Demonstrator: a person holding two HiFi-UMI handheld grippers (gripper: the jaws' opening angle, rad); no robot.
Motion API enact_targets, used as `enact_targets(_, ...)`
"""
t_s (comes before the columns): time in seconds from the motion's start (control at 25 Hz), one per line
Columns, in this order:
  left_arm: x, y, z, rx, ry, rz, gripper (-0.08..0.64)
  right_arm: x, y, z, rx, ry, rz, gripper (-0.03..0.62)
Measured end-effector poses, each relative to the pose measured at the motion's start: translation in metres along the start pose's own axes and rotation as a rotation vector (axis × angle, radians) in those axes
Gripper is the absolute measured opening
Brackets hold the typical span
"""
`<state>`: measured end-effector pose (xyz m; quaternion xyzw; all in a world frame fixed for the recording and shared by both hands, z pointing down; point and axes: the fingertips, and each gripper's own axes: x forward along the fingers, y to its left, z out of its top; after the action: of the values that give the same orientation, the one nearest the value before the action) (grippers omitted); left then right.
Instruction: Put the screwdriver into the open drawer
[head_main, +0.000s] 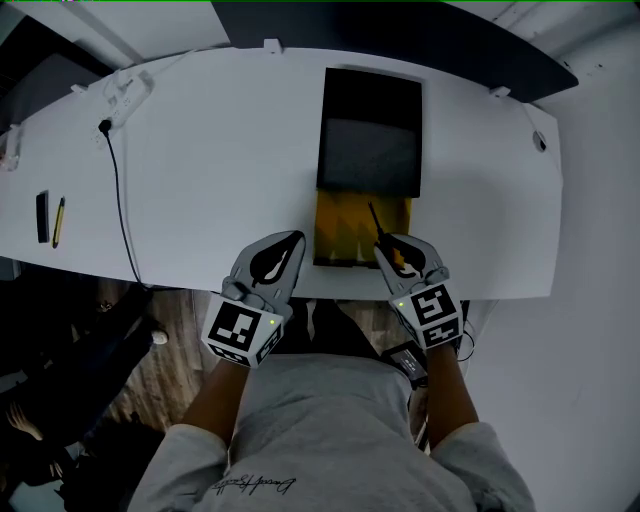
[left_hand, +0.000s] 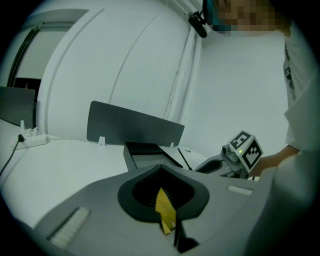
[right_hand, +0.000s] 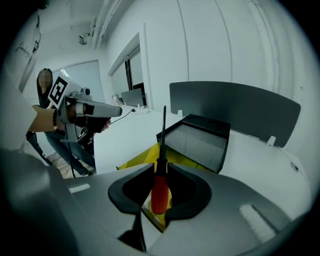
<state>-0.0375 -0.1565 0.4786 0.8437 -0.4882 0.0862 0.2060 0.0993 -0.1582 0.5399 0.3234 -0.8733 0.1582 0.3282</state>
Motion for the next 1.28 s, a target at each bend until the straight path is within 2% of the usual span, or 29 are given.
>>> enact_targets(0.76, 0.006, 0.017, -0.025, -0.029, 0.037, 0.032, 0.0, 0.046, -0.006, -0.041, -0.161, 0.254, 0.046, 0.097)
enact_targets(1.28, 0.006, 0.026, -0.029, -0.042, 0.047, 0.044, 0.0, 0.066, -0.005, -0.055, -0.178, 0.392, 0.076, 0.097)
